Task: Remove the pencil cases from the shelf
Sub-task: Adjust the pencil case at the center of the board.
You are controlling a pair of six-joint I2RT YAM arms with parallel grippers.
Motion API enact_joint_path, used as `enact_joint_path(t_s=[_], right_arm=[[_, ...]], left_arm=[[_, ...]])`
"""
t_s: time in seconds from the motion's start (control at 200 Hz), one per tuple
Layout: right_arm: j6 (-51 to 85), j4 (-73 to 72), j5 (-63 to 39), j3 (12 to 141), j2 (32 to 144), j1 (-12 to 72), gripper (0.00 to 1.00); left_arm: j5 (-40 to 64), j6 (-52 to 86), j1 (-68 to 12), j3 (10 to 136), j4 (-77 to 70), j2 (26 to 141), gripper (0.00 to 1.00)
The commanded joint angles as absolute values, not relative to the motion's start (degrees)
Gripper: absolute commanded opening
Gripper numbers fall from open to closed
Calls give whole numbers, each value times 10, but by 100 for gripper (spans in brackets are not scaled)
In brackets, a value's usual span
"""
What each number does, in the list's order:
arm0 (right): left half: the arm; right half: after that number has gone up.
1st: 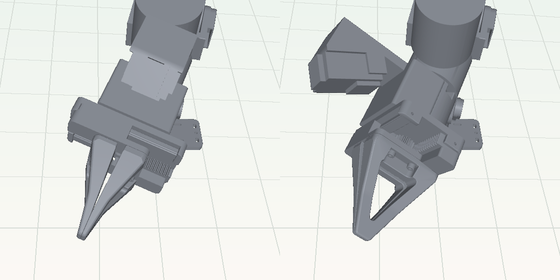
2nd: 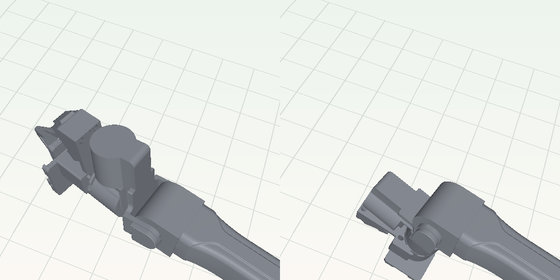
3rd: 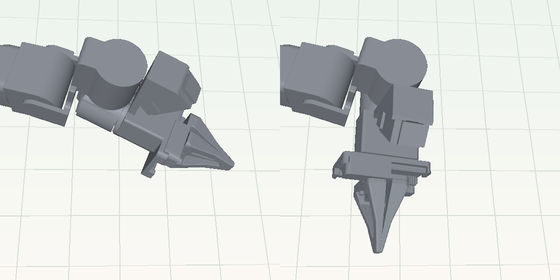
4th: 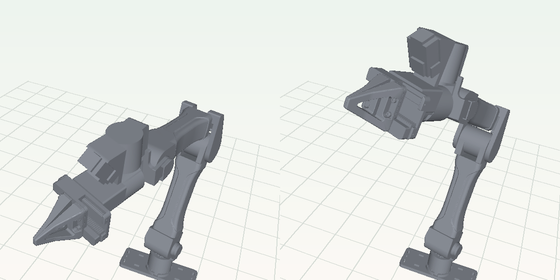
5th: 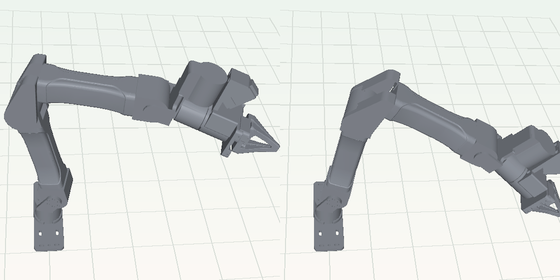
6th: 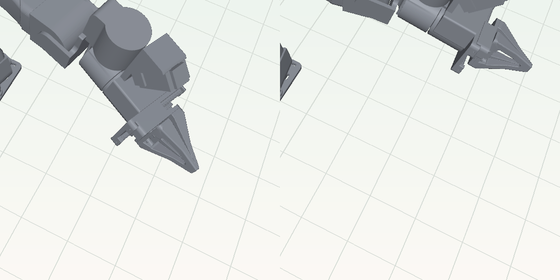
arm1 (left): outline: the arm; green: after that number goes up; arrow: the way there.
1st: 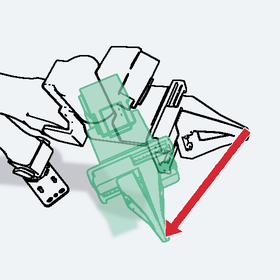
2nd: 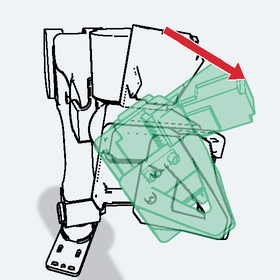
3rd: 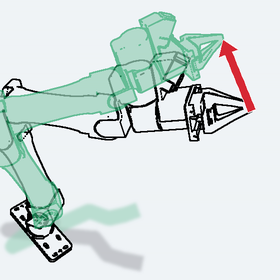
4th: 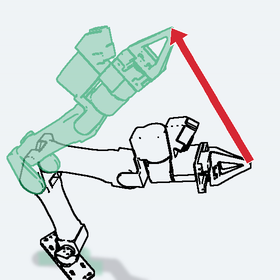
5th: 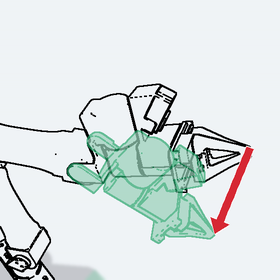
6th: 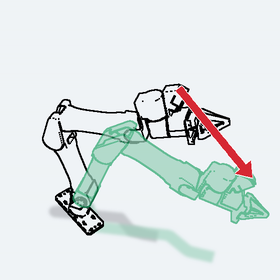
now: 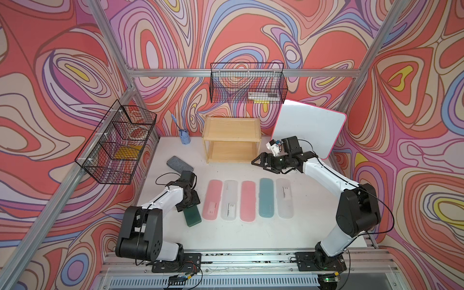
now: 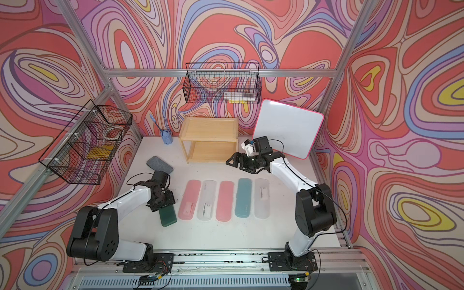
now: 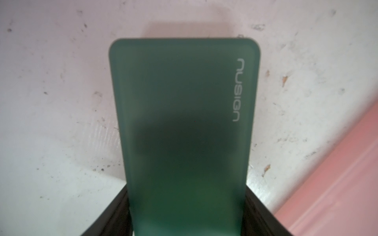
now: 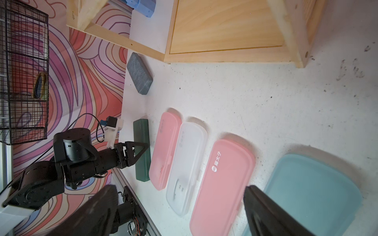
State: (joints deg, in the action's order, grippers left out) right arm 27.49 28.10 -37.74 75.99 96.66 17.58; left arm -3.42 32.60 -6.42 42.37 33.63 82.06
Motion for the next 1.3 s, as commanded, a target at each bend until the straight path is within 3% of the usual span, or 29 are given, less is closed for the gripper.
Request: enact_joint_path(t_s=[0.0, 0.396, 0.561, 0.976, 1.297], right_arm=[[267, 287, -371, 764, 969, 174, 98], [279, 272, -379, 749, 953, 174, 98], [287, 260, -385, 742, 953, 173, 98], [284, 256, -382, 740, 964, 174, 98], [275, 262, -379, 738, 963, 174, 98]], left_arm=[[-18, 287, -62, 447, 357, 796, 59], [-47, 101, -62, 642, 564, 806, 60], [-13, 38, -61, 616, 539, 814, 66], [14, 37, -61, 617, 479, 891, 67], [0, 63, -58, 621, 450, 924, 82]])
